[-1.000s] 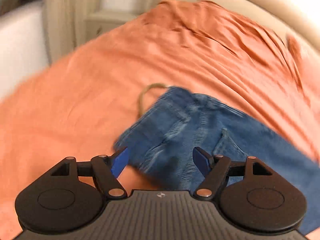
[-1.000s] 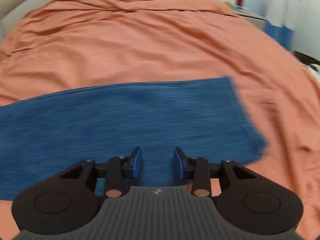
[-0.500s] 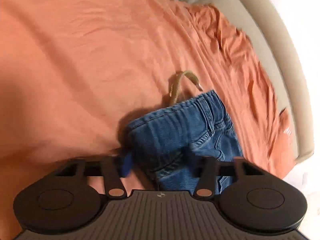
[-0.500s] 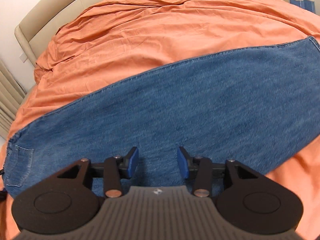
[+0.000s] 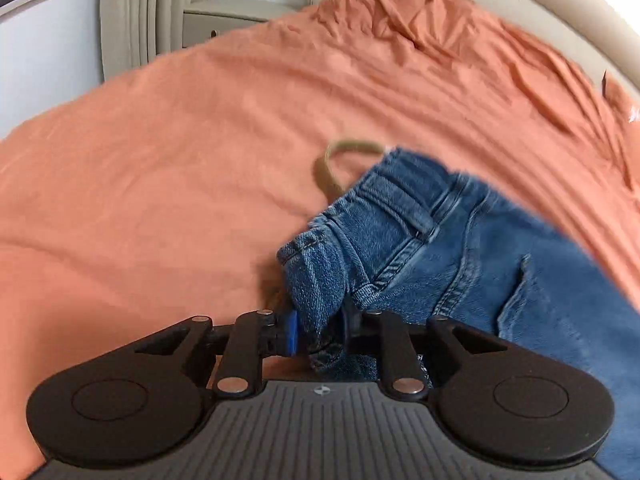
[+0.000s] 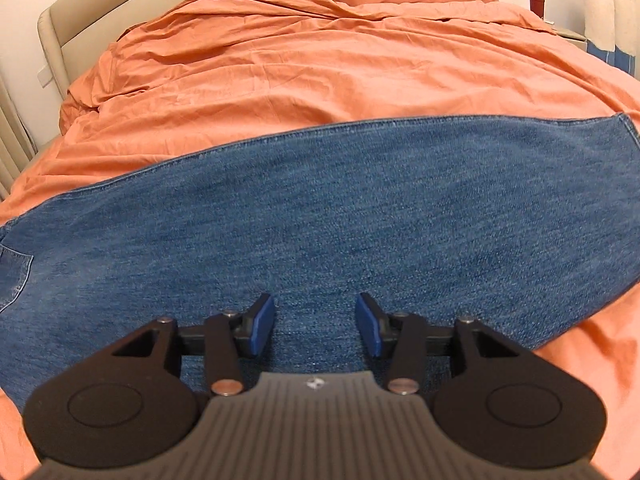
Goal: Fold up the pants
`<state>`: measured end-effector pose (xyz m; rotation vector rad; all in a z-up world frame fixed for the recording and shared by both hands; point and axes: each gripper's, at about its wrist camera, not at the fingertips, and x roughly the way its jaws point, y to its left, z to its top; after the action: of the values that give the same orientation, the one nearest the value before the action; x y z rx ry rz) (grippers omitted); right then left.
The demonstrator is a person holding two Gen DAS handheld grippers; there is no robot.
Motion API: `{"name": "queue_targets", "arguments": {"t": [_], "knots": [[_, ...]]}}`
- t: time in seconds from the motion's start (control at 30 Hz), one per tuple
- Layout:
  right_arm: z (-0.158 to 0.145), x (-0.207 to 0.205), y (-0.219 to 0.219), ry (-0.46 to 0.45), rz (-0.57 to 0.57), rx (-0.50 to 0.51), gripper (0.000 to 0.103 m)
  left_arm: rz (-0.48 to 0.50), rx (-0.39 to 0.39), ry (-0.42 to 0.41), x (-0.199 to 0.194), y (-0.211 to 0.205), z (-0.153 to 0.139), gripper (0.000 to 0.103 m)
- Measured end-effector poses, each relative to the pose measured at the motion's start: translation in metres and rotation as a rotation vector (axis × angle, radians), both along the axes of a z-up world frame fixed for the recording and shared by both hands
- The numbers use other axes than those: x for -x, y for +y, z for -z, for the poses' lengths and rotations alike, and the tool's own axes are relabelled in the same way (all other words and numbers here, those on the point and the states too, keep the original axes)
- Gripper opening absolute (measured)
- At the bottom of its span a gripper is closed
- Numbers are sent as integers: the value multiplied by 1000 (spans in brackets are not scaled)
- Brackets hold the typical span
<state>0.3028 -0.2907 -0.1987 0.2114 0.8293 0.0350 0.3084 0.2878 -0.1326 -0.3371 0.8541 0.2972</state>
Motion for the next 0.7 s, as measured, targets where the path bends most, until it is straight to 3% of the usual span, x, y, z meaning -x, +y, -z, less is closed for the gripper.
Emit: {"name": "queue_targets", "arguments": {"t": [0.07,0.13,0.23,0.37,0.47,0.6,0.7], "knots": [[-2,-3,6,20,-24,43,44,13,-52,17,-2,-9,-2,29],[-10,-7,13,45,-42,88,44,27,-106,49,-2,-16,-11,40],[-31,2,27,25,-92,80,44,60,-154,56,7,-21,-31,51],[-59,30,62,-24,-218,59,47,140,-297,30,32,-44,-58,52],[-66,55,90,-49,-306,31,47,254,-326,-4,49,-68,-71,52],[-53,88,129,-42,-402,-29,49,411,-326,-26,71,-108,-72,53],[-31,108,157,-14,-455,-57,50,510,-373,-9,80,-138,-55,53]]}}
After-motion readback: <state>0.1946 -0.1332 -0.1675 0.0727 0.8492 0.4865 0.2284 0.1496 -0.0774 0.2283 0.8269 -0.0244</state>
